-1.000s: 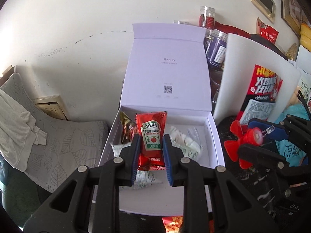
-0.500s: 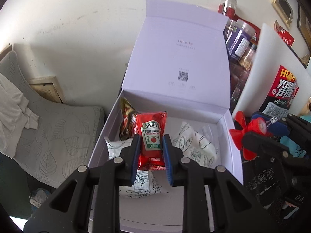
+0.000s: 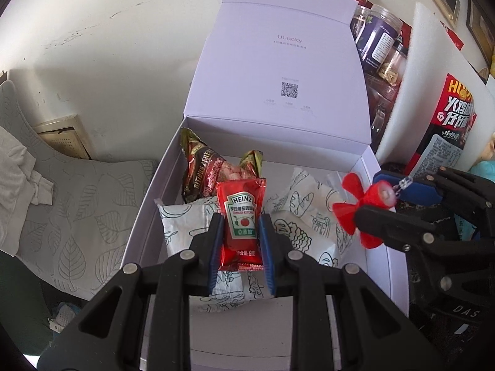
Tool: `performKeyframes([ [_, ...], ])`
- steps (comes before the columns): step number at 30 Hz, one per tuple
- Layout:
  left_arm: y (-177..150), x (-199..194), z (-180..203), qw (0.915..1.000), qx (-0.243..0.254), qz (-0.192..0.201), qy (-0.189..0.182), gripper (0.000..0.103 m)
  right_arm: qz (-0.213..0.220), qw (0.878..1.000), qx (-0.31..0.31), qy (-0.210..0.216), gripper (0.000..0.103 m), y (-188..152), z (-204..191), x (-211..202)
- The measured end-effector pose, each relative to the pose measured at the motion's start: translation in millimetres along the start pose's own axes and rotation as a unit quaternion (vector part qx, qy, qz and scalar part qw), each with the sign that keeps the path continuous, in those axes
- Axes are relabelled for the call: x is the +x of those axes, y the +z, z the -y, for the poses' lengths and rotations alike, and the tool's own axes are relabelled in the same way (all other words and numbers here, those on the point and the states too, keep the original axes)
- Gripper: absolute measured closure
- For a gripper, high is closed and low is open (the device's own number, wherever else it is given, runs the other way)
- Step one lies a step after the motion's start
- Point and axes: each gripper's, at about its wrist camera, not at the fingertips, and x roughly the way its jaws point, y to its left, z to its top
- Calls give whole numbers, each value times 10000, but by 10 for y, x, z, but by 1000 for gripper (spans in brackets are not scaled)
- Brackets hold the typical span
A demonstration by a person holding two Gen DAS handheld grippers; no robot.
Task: Organize objects
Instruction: 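Lower the ketchup packet into the box and open the left gripper while the right releases the fan toy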
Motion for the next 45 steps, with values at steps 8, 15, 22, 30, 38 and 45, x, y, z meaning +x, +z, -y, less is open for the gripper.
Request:
performKeyframes([
  [8,-18,97,48,9999,167,-44,-14,80,-163,9997,134,-77,65,-55,74,181],
  [15,-27,138,96,9994,327,9,99,80,-175,9994,297,9,65,-119,104,285],
  [22,-31,148,75,9994,340,53,93,78,-168,9993,325,34,65,-133,116,299],
  [30,-45,126,118,9989,427,58,205,75,-181,9995,241,-14,64,-142,104,279],
  [38,-10,34,77,9990,196,53,391,69,-79,9995,162,-250,55,-74,47,115],
  [45,-37,-222,53,9970,57,332,694,68,-122,9990,309,-301,55,-101,16,-9],
])
